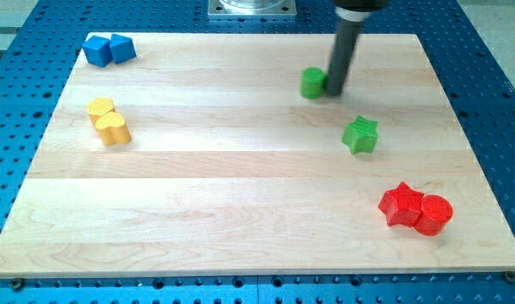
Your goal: Slide the green star to the right of the hexagon
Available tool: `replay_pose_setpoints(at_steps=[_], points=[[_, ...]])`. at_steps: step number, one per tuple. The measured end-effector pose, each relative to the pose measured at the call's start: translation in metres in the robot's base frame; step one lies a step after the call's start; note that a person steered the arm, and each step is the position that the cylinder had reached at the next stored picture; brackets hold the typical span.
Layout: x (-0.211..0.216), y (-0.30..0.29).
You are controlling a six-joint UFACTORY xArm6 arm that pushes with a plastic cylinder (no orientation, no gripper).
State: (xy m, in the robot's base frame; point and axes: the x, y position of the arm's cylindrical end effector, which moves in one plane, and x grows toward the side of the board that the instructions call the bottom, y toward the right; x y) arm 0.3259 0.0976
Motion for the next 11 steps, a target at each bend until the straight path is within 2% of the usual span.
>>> replay_pose_setpoints(at_steps=[1,2,3,4,5,6,7,8,9,10,11], points=[[-0.005,-0.014],[0.0,0.055],[0.047,0.117],[0.124,0.119],[0.141,0.078],[0.114,0.066],[0.092,0.015],[0.086,-0.078],[0.1,-0.119],[0.14,-0.158],[0.134,-0.193]])
